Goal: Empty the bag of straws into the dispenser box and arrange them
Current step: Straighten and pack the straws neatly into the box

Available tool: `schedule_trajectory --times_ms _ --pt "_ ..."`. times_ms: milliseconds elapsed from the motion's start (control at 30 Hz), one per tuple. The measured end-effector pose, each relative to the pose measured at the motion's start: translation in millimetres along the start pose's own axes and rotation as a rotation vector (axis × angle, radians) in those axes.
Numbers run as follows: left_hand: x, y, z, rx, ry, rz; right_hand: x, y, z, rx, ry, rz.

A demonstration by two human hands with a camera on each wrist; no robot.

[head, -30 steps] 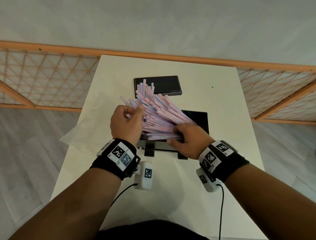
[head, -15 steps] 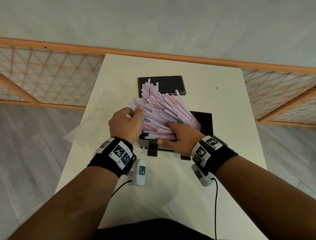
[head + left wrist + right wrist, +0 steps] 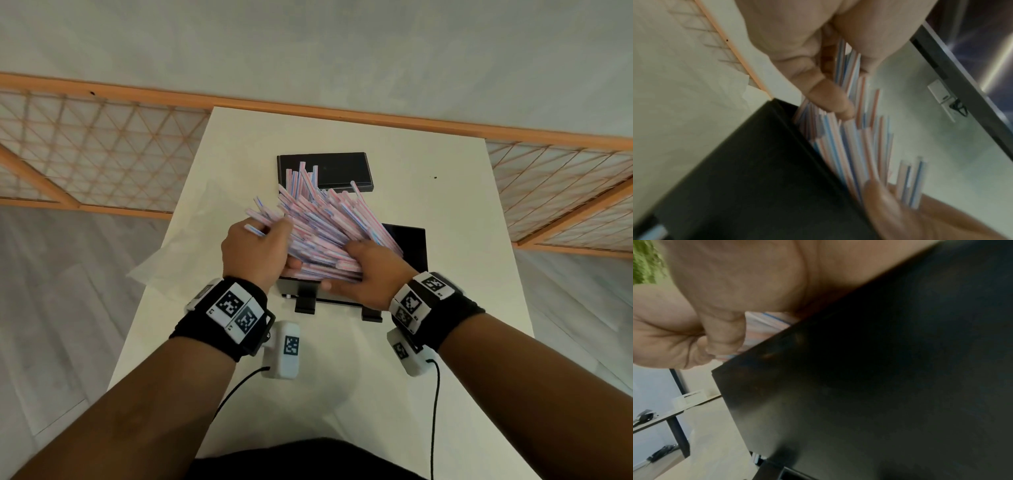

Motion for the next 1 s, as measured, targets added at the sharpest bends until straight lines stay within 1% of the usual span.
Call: schedule_trajectory --times_ms 67,133,200,300,367,467,533,567,600,633,667,700,733,767,800,833,933,1000 --pt "4 1 3 0.006 -0.089 0.051 3 1 0 0.002 0.016 0.017" --pt "5 1 6 0.005 -0.160 0.073 7 0 2 -0.010 0.014 0.036" --pt "6 -1 8 -0.039 -0.123 0.114 7 -2 2 -0.016 0.004 0.034" --pt "6 -4 12 -0.153 -0.017 0.169 5 -3 1 0.004 0.012 0.033" --pt "11 0 14 -0.203 -0.015 0.203 5 -3 4 0.007 0.014 0.035" --pt "26 13 11 -0.241 -0.023 0.252 3 -5 12 -0.018 0.003 0.000" --pt "28 16 3 -0.210 -0.034 0.266 -3 -8 14 -0.008 0.023 -0.049" --pt "24 15 -3 -0.139 -0.089 0.244 -6 -9 14 0.010 0.038 -0.057" --pt "17 14 -8 -0.036 -0.197 0.183 -8 -9 15 0.029 0.059 -0.055" --pt "6 12 -14 0.094 -0.325 0.073 -9 -8 14 0.043 0.079 -0.048" --pt "-7 11 -21 0.221 -0.422 -0.067 -11 -7 14 0.049 0.089 -0.037" --pt "-21 12 -27 0.316 -0.429 -0.197 -12 -5 13 0.052 0.083 -0.022" --pt "-34 13 -31 0.376 -0.350 -0.294 -13 -3 12 0.052 0.071 0.002" --pt "-44 11 -31 0.401 -0.239 -0.355 -15 -2 12 0.051 0.062 0.035" --pt "-49 6 -29 0.390 -0.150 -0.367 -17 -1 12 0.042 0.068 0.072" --pt "-49 -2 -25 0.345 -0.088 -0.331 -21 0 11 0.031 0.084 0.101" --pt "-26 -17 -6 0.094 0.001 -0.086 -41 5 9 -0.029 0.153 0.117" --pt "-5 -16 9 -0.029 0.023 0.037 -52 9 6 -0.040 0.224 0.129"
Point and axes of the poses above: each hand's wrist, its own y-axis away from the middle knuckle, its own x-axis out of the palm, z = x × y, the point moved 4 cm from there along -y, towards the middle knuckle, and after that the axes turned 11 degrees about -x, right-handed, at the moved point
